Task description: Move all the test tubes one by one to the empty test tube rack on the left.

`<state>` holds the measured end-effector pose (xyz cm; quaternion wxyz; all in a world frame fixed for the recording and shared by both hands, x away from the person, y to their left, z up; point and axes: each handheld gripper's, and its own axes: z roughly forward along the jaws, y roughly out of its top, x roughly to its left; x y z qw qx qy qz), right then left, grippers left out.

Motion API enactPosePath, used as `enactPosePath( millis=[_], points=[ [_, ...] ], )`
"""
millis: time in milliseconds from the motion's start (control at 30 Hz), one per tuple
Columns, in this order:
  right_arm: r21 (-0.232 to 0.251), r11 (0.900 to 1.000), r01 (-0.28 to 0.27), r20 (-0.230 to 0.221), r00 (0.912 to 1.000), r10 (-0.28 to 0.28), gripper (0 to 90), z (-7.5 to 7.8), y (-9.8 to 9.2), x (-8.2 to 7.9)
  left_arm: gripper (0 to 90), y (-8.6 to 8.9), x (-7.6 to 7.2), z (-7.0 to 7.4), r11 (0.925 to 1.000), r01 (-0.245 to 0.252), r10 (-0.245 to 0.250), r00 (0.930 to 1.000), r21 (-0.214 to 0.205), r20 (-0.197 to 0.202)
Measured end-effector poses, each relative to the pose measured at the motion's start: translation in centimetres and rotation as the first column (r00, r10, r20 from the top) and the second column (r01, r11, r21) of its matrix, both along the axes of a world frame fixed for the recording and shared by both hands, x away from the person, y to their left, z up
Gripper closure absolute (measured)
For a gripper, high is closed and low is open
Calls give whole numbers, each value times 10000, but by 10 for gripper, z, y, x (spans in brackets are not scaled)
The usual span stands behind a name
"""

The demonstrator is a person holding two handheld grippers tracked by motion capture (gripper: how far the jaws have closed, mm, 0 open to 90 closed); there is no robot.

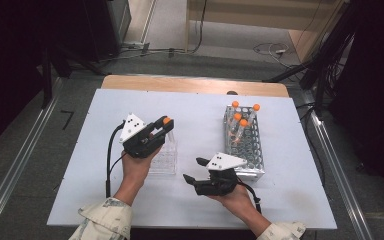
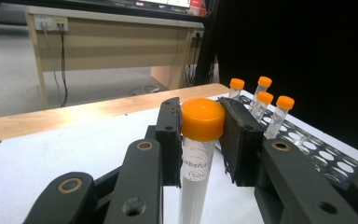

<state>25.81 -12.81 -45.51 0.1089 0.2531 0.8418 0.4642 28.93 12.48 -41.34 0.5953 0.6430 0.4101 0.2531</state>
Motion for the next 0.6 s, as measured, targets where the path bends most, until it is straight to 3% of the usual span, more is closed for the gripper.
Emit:
enactPosePath(
  millis=[600],
  points=[
    [91, 10000, 13, -13, 10000, -13, 303, 0, 0, 0, 699, -2, 0, -16, 9998, -38, 45, 9993, 210, -359]
  ],
)
